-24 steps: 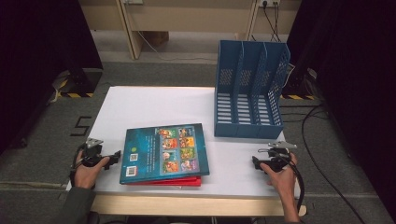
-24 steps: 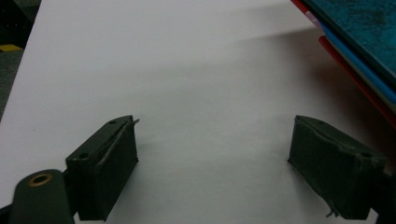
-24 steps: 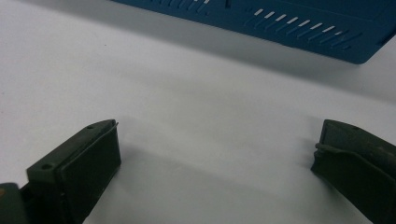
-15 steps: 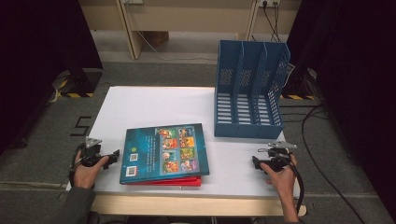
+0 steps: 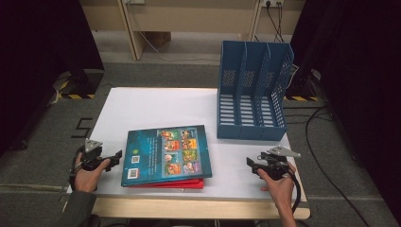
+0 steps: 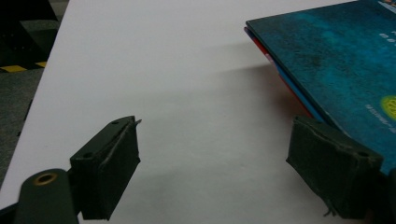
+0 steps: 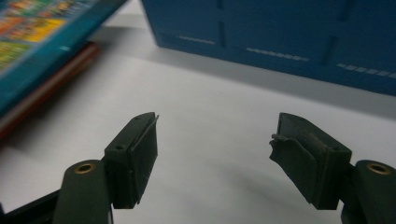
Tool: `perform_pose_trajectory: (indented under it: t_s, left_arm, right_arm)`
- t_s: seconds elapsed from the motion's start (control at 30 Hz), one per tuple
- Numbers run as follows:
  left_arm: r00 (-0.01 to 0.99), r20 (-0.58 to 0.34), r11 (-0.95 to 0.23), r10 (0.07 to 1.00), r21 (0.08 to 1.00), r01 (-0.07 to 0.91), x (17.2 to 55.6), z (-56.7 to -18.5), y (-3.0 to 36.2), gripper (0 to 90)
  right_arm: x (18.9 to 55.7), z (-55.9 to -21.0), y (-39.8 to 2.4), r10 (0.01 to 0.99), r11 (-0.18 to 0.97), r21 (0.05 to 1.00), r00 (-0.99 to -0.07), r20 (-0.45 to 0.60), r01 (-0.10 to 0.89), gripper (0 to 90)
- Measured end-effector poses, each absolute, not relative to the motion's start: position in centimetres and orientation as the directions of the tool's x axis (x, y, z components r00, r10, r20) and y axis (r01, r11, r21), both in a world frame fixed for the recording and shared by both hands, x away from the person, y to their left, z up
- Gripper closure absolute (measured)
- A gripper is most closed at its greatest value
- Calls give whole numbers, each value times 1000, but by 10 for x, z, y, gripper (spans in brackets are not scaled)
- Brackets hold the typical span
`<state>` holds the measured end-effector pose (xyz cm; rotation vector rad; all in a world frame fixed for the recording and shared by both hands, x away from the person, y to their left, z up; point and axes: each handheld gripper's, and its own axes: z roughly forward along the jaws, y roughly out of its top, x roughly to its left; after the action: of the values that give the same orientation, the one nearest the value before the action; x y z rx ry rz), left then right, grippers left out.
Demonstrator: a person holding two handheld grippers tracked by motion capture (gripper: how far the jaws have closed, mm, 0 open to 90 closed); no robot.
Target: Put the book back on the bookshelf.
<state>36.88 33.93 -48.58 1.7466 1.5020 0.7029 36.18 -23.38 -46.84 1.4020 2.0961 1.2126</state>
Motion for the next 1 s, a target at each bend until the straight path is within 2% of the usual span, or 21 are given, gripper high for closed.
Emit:
perform_pose_trajectory:
  t_s: [0.13,0.37,0.43,0.47,0.5,0.63,0.77,1.0]
  left_arm:
    - [200,-58,-72,978,807,587,365,-483,332,160]
    - [202,-33,-93,979,807,583,360,-479,326,221]
    - [205,-25,-102,978,807,582,358,-478,324,280]
    - [208,-19,-108,978,808,579,357,-478,323,280]
    - [209,-8,-117,978,809,576,356,-477,321,327]
    - [232,20,-153,972,808,569,352,-475,314,314]
    - [262,56,-195,963,815,545,345,-471,306,280]
    - [287,78,-229,955,810,540,343,-470,301,264]
  right_arm:
    - [357,-469,-218,832,129,800,-502,235,587,306]
    - [350,-469,-199,783,105,799,-545,300,592,305]
    - [348,-472,-190,747,85,785,-561,357,613,299]
    - [348,-472,-190,747,85,785,-561,357,613,299]
    - [349,-475,-182,719,82,772,-574,392,630,295]
    - [350,-478,-175,702,90,766,-586,405,637,295]
    - [353,-482,-163,653,54,739,-584,482,671,288]
    - [361,-492,-154,622,22,704,-561,546,710,281]
